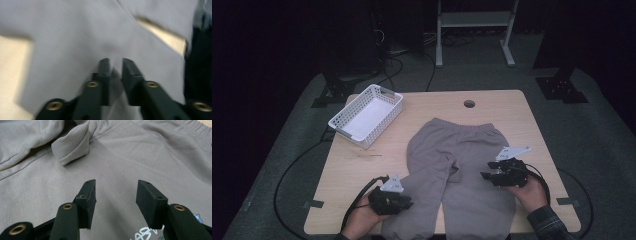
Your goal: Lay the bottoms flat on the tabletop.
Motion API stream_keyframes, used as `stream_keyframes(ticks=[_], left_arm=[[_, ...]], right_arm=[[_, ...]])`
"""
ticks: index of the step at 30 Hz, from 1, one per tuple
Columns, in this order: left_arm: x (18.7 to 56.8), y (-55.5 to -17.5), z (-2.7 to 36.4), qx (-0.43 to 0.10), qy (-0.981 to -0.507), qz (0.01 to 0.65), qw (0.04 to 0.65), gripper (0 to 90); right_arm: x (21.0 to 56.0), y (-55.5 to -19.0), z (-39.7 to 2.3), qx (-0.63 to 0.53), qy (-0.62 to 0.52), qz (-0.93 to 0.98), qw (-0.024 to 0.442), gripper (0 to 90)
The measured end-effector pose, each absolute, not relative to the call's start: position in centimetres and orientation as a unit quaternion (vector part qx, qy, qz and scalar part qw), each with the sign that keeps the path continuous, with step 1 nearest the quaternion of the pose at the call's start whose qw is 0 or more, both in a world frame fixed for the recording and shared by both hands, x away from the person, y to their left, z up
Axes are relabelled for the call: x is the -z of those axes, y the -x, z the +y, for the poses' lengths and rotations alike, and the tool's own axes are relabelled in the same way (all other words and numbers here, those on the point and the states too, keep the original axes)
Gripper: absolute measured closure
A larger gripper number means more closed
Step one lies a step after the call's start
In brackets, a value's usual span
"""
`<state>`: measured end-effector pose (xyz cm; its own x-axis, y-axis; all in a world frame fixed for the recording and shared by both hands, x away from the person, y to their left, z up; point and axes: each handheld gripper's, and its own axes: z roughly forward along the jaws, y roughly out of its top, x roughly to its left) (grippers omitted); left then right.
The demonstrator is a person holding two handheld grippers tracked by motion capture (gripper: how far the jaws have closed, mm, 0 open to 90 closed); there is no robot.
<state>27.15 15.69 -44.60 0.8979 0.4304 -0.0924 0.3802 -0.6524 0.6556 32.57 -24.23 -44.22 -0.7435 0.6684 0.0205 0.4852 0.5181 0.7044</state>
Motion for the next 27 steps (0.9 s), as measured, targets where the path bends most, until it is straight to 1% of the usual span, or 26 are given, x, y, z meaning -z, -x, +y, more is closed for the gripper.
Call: stream_keyframes(ticks=[1,2,3,4,5,7,9,10,13,16,17,18,19,20,21,23,24,27], left_arm=[[44.3,-27.6,15.8,-0.046,-0.905,0.226,0.358,70.6],[43.5,-29.0,16.0,-0.063,-0.896,0.240,0.369,68.2],[43.5,-29.0,16.0,-0.063,-0.896,0.240,0.369,64.7],[43.2,-30.0,16.1,-0.072,-0.887,0.255,0.378,64.7],[43.0,-30.9,16.3,-0.076,-0.883,0.263,0.381,62.2],[43.0,-32.5,16.4,-0.086,-0.875,0.283,0.384,60.4],[43.5,-35.0,16.1,-0.091,-0.869,0.309,0.376,56.4],[43.5,-35.0,16.1,-0.091,-0.869,0.309,0.376,55.1],[44.7,-36.7,15.5,-0.104,-0.870,0.329,0.353,52.6],[45.7,-37.5,15.0,-0.089,-0.875,0.333,0.340,51.4],[46.2,-37.6,14.6,-0.081,-0.879,0.328,0.336,54.7],[46.2,-37.6,14.6,-0.081,-0.879,0.328,0.336,61.6],[46.2,-37.6,14.4,-0.086,-0.884,0.320,0.331,61.6],[46.2,-37.7,14.2,-0.087,-0.887,0.313,0.328,72.1],[46.1,-37.9,14.0,-0.089,-0.890,0.311,0.321,86.1],[45.8,-38.3,13.9,-0.110,-0.894,0.307,0.306,87.5],[45.8,-38.3,13.9,-0.110,-0.894,0.307,0.306,87.6],[45.2,-39.4,14.4,-0.153,-0.887,0.320,0.295,87.6]], right_arm=[[44.2,-32.6,-24.2,-0.359,-0.335,0.862,0.128,49.2],[44.3,-32.6,-24.2,-0.359,-0.335,0.862,0.128,49.2],[44.3,-32.6,-24.2,-0.358,-0.336,0.862,0.127,49.2],[44.3,-32.6,-24.2,-0.358,-0.336,0.862,0.127,49.2],[44.3,-32.6,-24.1,-0.358,-0.336,0.862,0.126,49.2],[44.3,-32.6,-24.1,-0.357,-0.336,0.862,0.126,49.2],[44.3,-32.7,-24.1,-0.356,-0.335,0.863,0.126,49.2],[44.3,-32.7,-24.1,-0.356,-0.335,0.863,0.126,49.2],[44.4,-32.7,-24.2,-0.356,-0.334,0.863,0.128,49.2],[44.4,-32.8,-24.2,-0.356,-0.334,0.863,0.128,49.2],[44.4,-32.7,-24.2,-0.356,-0.335,0.863,0.128,49.2],[44.4,-32.7,-24.2,-0.356,-0.335,0.863,0.128,49.2],[44.4,-32.8,-24.2,-0.356,-0.334,0.863,0.129,49.2],[44.4,-32.8,-24.2,-0.356,-0.333,0.864,0.129,49.2],[44.3,-32.7,-24.2,-0.355,-0.333,0.864,0.129,49.2],[44.3,-32.7,-24.1,-0.355,-0.333,0.864,0.129,49.2],[44.3,-32.7,-24.1,-0.355,-0.333,0.864,0.129,49.2],[44.3,-32.7,-24.2,-0.356,-0.334,0.863,0.130,49.2]])
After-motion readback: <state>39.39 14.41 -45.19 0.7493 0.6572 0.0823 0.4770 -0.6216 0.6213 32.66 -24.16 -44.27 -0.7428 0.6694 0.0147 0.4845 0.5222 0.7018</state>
